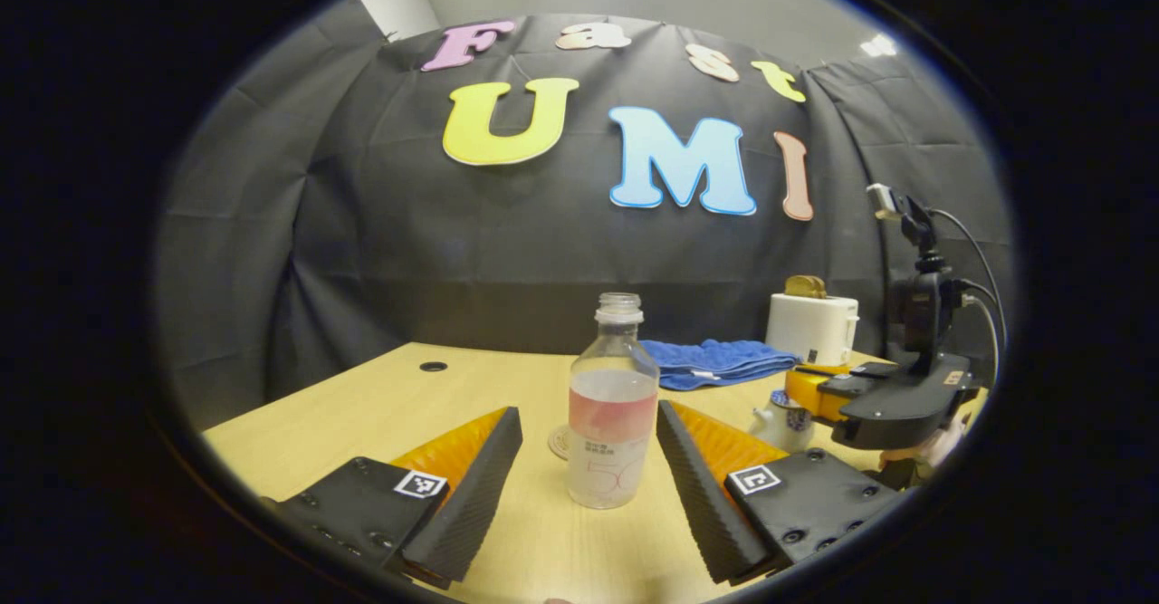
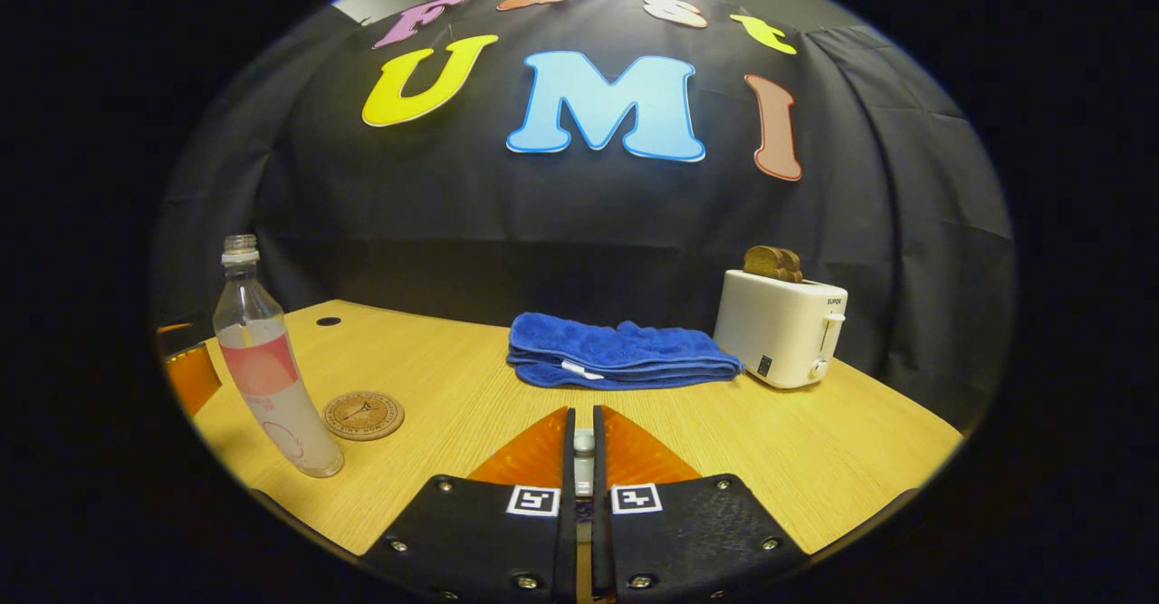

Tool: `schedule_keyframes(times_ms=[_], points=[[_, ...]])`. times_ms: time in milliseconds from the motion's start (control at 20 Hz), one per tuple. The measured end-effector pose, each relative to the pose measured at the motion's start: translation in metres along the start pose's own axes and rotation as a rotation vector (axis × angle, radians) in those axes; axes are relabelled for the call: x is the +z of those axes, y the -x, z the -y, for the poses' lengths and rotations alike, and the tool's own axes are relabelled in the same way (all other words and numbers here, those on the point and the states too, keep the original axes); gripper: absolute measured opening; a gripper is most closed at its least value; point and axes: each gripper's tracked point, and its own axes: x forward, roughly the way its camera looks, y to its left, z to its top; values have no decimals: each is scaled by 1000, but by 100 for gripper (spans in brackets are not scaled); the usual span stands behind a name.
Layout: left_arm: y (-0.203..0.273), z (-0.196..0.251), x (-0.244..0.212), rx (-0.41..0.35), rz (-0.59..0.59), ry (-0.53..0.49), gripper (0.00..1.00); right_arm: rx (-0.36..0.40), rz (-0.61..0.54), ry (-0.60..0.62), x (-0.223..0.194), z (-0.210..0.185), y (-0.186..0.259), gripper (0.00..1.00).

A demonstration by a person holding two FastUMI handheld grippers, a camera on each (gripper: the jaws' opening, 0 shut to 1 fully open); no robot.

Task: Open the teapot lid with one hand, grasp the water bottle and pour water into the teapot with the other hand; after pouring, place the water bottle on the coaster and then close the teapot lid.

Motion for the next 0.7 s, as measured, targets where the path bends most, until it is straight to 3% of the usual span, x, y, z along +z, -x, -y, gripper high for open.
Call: schedule_keyframes(times_ms=[400, 700], points=[[-21, 10, -15, -43, -49, -74, 100, -8, 51, -12, 15, 8, 9, 7], [-44, 8, -28, -18, -78, -68, 100, -11, 74, -26, 22, 15, 17, 6]])
